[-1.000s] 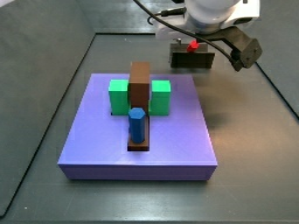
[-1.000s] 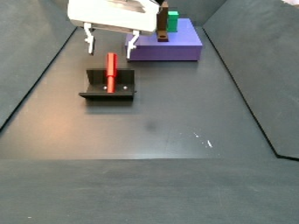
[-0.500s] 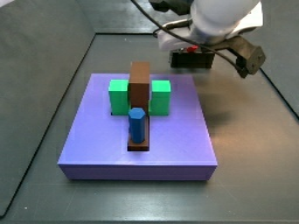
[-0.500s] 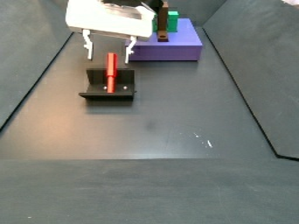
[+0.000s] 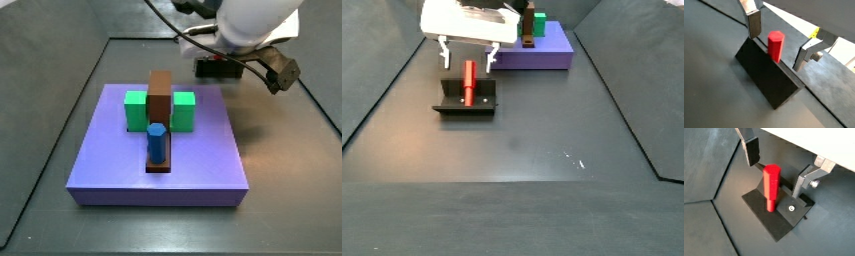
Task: Pick up the red object. Move up. Place the red object on the fixture. Regrasp the red object. Move to above the board. Insert the red object.
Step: Regrasp the red object.
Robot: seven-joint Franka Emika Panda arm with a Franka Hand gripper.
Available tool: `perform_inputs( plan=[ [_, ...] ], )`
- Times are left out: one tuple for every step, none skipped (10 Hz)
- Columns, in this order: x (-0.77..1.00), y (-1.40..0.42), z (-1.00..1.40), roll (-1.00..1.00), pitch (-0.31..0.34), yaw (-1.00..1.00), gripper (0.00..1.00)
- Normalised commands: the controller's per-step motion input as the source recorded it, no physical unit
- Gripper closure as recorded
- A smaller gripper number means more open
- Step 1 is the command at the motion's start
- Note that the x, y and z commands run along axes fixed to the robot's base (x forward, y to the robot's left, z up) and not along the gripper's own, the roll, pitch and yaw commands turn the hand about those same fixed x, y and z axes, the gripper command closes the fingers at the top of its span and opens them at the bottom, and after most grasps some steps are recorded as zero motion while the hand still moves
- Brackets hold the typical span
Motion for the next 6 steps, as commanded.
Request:
perform_inputs(
  plan=[
    [0.09, 0.00, 0.00, 0.18, 0.246, 0.00, 0.00],
    [0.00, 0.00, -0.03, 0.20, 0.049, 0.00, 0.00],
    [0.00, 0.00, -0.08, 0.16, 0.000, 0.00, 0.00],
    [0.00, 0.04, -0.17, 0.26, 0.000, 0.00, 0.00],
    [-0.01, 0.14, -0.22, 0.22, 0.014, 0.00, 0.00],
    [0.00, 0.00, -0.12, 0.20, 0.006, 0.17, 0.00]
  ],
)
